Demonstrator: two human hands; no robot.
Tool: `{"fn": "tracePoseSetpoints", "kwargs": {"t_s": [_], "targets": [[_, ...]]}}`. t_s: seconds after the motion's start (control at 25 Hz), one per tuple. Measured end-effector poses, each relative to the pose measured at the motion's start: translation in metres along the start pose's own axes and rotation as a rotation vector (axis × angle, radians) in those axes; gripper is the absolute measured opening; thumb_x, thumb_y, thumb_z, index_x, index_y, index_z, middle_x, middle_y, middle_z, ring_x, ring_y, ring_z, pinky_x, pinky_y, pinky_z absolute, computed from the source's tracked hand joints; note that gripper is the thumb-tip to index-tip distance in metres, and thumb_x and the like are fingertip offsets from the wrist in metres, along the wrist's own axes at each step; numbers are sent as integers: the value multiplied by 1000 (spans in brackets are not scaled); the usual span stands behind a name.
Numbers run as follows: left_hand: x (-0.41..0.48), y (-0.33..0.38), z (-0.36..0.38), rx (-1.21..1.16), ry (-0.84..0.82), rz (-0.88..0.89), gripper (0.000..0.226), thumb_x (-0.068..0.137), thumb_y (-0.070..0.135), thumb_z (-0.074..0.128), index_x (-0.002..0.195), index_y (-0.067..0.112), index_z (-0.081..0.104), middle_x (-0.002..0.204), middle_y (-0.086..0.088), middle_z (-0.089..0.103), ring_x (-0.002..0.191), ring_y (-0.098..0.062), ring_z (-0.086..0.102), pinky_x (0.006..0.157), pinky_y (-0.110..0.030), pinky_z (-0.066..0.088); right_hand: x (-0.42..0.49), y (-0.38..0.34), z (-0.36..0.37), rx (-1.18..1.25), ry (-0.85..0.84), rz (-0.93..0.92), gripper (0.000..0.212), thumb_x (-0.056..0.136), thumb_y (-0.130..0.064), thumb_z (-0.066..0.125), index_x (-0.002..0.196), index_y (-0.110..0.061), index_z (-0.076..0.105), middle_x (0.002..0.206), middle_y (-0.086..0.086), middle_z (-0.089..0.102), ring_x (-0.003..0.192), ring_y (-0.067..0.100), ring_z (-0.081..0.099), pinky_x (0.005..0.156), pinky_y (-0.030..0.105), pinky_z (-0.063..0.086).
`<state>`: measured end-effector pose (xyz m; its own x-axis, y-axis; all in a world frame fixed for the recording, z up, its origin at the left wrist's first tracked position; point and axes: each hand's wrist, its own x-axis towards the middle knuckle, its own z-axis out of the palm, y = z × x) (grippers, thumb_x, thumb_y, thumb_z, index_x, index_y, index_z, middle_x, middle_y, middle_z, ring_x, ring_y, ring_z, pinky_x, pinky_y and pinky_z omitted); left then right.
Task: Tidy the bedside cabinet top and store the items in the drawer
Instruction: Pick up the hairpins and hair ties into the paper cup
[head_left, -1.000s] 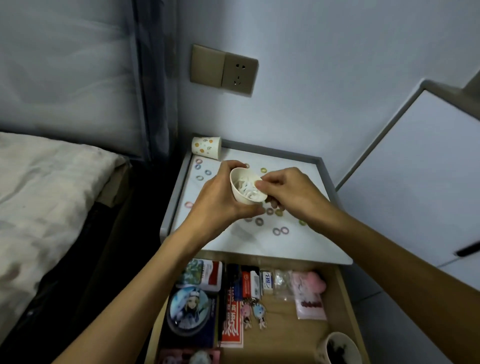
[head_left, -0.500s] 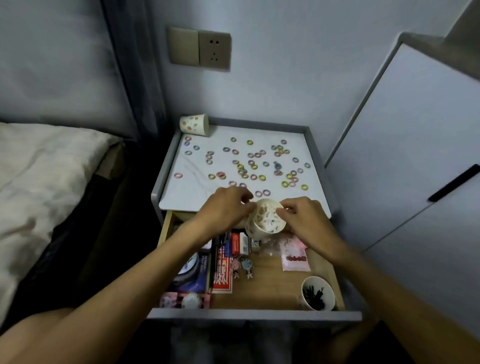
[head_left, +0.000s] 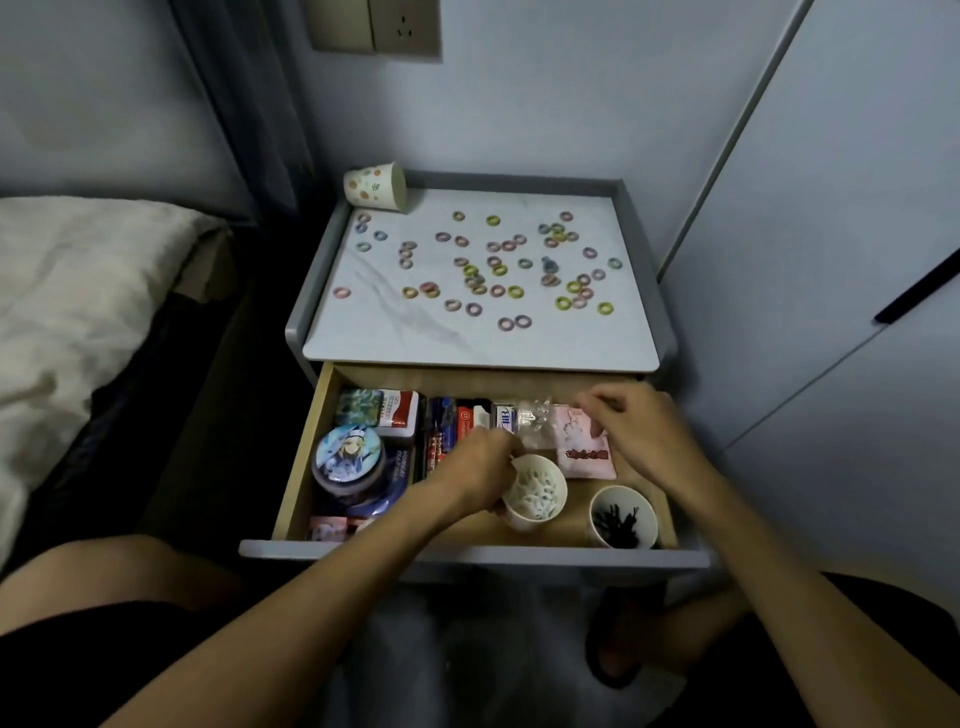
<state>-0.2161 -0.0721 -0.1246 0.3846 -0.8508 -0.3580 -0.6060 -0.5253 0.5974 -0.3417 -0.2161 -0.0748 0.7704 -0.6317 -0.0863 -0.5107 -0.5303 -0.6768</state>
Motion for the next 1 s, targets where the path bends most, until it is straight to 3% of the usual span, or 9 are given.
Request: {"fn": "tracePoseSetpoints", "kwargs": {"t_s": [0.2,0.32,0.48,0.64,0.8,1.0], "targets": [[12,1,33,73,30,9,25,91,-1,53,107,5,70,108,-18,70,86,-29,71,70,-36,60,-3,7,-2,39,3,14,20,95,-27,58,90,-19,75,67,-3,69,67,11,65,60,23,46],[16,4,43,75,13,29,29,89,1,50,108,8,71,111,-15,69,93,-28,70,68,-31,56,1,8,-1,55,17,5,18,94,-26,59,88,-21,75,66,-5,68,67,9,65,63,26,49],[18,0,46,79,-24,42,36,85,7,50,111,18,72,113,-13,70,99,-26,67,79,-35,57,2,7,4,65,7,1,18,93,-28,60,88,-23,76,63,-6,67,63,8,63,62,27,49],[15,1,42,67,-31,46,32,88,5,50,109,14,72,108,-15,71,92,-27,69,69,-30,55,4,6,8,74,-9,-3,18,94,-27,60,91,-21,76,65,-5,67,57,8,59,57,27,47],[14,1,41,72,-35,77,30,90,7,52,112,16,71,111,-16,70,94,-29,68,75,-34,56,5,6,13,70,-20,2,16,94,-27,60,91,-24,74,62,-8,65,52,2,55,55,19,42],[3,2,14,45,-74,44,34,97,24,56,131,16,58,123,-8,65,73,-16,67,79,-34,56,11,13,23,44,-50,23,16,94,-29,59,94,-24,74,69,-10,66,63,9,63,59,28,52]]}}
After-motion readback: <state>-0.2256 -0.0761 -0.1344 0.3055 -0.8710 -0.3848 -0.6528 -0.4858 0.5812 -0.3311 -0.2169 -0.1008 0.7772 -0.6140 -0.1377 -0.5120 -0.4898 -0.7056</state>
